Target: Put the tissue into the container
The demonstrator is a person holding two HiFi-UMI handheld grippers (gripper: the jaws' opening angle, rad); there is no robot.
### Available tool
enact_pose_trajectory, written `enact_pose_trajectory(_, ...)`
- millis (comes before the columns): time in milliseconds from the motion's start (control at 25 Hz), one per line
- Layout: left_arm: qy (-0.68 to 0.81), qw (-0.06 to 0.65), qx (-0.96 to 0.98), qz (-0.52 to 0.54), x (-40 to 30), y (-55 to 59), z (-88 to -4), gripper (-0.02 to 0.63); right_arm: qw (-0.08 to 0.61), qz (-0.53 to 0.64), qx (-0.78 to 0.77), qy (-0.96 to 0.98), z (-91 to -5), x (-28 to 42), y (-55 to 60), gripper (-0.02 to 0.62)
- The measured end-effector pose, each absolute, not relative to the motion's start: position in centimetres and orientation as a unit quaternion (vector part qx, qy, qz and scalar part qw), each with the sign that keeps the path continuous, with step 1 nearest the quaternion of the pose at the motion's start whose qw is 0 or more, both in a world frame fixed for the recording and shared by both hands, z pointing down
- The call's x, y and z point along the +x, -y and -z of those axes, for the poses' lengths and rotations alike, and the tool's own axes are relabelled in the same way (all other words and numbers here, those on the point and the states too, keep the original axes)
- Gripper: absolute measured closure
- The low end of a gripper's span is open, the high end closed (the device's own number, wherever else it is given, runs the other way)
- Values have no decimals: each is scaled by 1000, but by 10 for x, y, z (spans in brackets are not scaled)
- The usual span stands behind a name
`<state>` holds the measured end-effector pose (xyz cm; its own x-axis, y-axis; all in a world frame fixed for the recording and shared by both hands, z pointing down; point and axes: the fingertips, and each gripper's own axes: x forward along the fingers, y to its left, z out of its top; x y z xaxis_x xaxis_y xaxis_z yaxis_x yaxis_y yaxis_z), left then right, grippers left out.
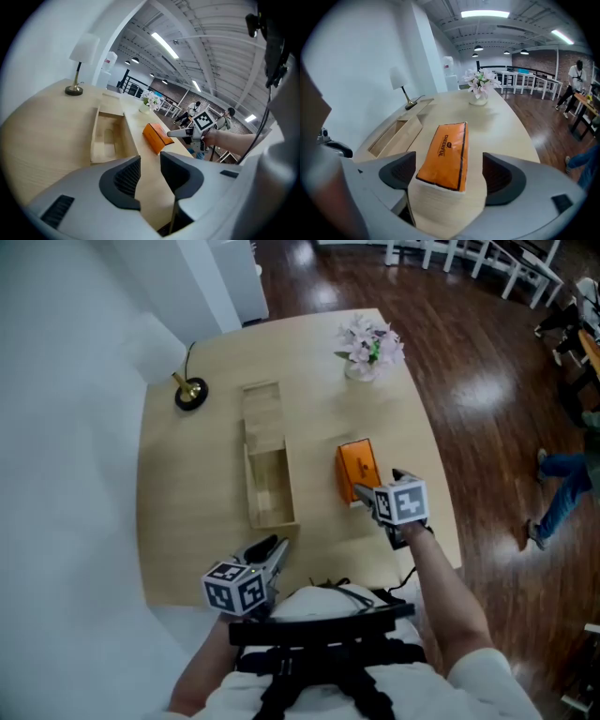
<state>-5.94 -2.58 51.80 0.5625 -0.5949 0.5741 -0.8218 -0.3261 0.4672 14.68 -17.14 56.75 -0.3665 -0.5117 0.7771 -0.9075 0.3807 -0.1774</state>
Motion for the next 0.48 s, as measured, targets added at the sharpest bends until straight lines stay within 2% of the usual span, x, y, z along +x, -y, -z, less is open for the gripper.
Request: enact_pose_trajectory(480,447,382,794,-151,-61,22,-520,476,364,-325,450,748,-606,122,199,130)
